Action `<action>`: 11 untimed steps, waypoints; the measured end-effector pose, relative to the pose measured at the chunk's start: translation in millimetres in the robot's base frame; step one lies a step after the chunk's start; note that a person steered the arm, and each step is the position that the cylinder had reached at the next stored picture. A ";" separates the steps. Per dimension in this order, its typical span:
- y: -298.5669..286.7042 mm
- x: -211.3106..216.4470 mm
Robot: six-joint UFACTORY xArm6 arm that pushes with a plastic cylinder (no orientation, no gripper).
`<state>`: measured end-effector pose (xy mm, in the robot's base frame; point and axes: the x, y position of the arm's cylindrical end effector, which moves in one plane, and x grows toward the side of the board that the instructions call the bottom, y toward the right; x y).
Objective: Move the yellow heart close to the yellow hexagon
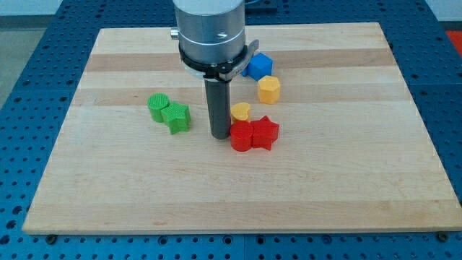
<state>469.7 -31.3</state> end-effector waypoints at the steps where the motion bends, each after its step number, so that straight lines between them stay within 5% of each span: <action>1: -0.1 0.0; 11: 82.6 -34.4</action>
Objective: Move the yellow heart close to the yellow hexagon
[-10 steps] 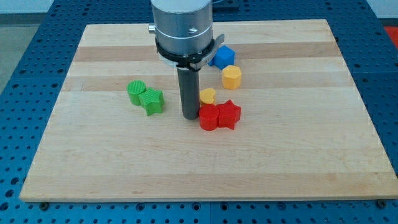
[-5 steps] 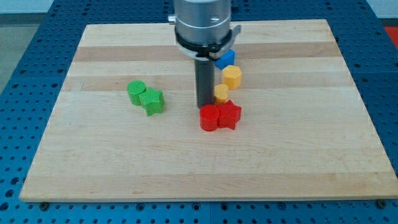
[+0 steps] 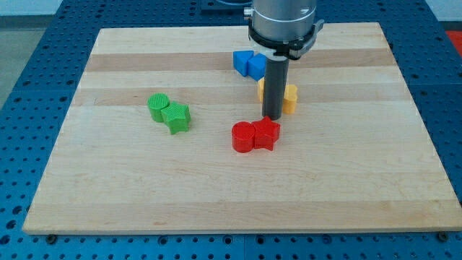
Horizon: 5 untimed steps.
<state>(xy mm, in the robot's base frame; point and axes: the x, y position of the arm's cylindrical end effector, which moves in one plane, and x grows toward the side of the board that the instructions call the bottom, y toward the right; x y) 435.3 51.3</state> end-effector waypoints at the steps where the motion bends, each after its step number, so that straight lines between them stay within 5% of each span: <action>1: 17.8 2.2; 5: 75.5 1.7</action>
